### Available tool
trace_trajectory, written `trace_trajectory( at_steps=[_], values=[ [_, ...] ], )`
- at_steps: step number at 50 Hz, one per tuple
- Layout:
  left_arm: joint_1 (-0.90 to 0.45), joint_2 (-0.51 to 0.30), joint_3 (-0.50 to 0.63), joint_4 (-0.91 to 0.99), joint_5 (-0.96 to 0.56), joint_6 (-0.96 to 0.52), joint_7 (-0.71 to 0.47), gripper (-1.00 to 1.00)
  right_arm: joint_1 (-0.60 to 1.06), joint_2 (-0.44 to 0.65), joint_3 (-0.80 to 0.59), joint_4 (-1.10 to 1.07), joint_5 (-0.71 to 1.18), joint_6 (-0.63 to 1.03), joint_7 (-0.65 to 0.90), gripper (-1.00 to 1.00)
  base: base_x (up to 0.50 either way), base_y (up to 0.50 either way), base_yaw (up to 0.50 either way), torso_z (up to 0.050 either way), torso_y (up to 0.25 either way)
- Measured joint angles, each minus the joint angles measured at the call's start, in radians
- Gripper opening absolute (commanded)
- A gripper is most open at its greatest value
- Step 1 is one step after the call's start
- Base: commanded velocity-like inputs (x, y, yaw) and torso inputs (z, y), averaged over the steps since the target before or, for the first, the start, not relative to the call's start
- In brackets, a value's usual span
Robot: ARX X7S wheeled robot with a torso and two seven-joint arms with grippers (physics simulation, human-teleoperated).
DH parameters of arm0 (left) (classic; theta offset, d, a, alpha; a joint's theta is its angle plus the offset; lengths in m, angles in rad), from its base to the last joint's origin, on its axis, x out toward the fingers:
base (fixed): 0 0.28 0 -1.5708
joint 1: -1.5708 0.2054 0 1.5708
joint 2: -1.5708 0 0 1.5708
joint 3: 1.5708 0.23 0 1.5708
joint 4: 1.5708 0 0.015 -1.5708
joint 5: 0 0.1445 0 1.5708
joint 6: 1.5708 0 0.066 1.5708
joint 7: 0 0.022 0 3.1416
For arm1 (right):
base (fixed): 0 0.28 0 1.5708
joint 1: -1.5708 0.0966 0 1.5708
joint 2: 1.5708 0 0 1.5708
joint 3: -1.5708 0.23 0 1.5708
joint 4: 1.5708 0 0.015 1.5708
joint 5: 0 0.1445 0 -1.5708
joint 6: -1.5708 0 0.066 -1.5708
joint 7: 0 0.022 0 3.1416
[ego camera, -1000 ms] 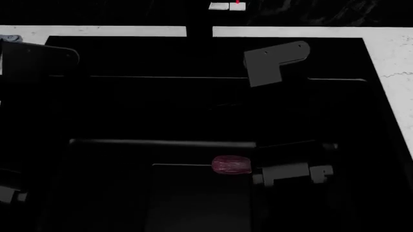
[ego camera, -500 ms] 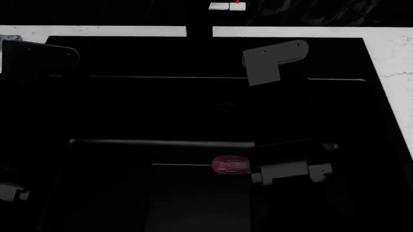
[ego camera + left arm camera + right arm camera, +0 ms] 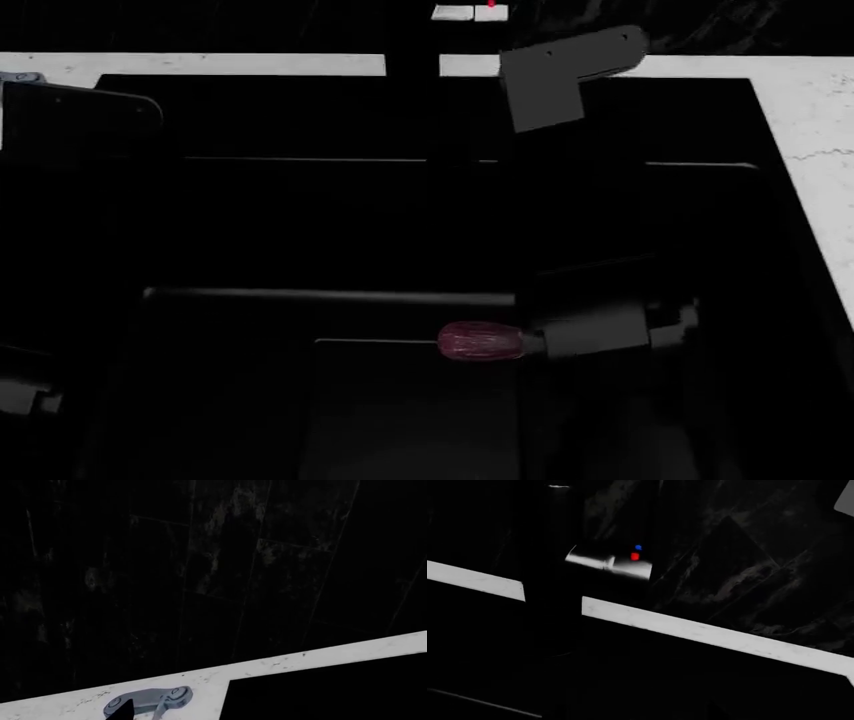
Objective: Pick the eggplant from the sink and place it on the plate located on the counter
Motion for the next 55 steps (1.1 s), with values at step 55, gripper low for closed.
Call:
trace_trajectory(
  at_steps=[55],
  values=[
    [0.016, -0.007, 0.013, 0.045, -0.021, -0.025, -0.004, 1.00, -0.041, 0.033, -0.050, -0.190, 0.061, 0.048, 0.022, 1.00, 0.10, -0.01, 0.00, 0.000, 0.000]
  ],
)
